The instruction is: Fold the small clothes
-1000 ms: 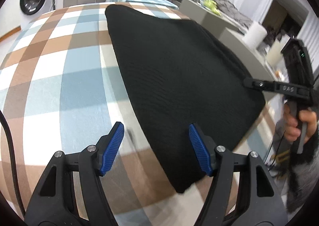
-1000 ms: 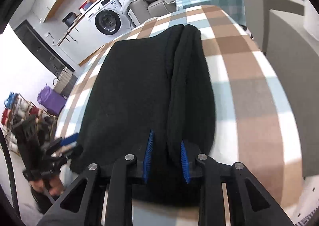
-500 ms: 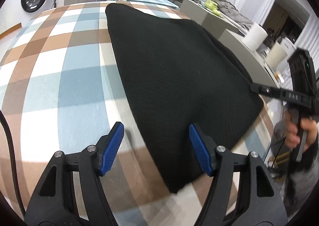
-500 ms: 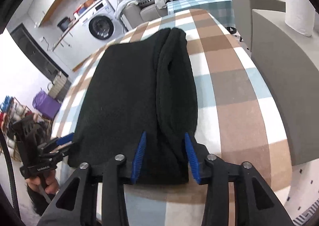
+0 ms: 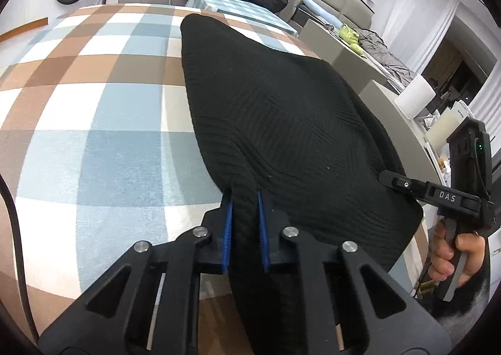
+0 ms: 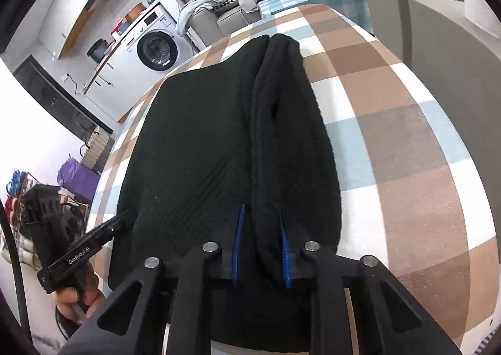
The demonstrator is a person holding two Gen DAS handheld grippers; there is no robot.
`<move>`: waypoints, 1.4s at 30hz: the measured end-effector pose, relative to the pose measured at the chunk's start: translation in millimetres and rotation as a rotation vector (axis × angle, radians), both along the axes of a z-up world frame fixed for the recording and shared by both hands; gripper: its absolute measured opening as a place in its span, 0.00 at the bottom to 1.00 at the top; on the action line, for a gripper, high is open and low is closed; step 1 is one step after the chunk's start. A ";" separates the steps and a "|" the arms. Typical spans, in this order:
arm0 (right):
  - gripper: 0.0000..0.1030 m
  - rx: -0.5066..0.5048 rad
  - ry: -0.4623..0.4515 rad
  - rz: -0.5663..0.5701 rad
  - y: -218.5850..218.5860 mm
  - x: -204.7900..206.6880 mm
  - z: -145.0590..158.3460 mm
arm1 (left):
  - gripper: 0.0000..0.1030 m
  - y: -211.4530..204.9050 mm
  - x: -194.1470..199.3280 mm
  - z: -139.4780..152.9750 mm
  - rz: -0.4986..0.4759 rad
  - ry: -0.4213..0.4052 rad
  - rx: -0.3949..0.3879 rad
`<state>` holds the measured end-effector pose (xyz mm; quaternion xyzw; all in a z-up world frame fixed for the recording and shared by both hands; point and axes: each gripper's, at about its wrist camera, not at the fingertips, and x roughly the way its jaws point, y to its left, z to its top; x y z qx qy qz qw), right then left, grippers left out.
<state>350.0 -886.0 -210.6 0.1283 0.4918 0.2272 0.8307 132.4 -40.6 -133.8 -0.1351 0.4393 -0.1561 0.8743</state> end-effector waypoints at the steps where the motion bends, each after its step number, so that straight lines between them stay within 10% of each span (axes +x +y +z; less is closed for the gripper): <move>1: 0.17 0.005 0.003 0.005 2.7 -0.7 0.6 | 0.10 2.0 -0.8 0.5 0.006 -0.006 0.007; 25: 0.18 0.026 -0.063 0.204 114.3 -6.7 18.5 | 0.10 127.7 -23.4 7.9 0.213 -0.036 0.057; 31: 0.04 0.076 -0.077 0.116 100.0 6.0 14.0 | 0.29 129.0 -35.7 18.8 0.271 -0.052 0.080; 42: 0.12 -0.010 -0.033 0.088 80.9 -0.6 6.8 | 0.53 89.2 -55.8 49.9 0.184 -0.121 0.080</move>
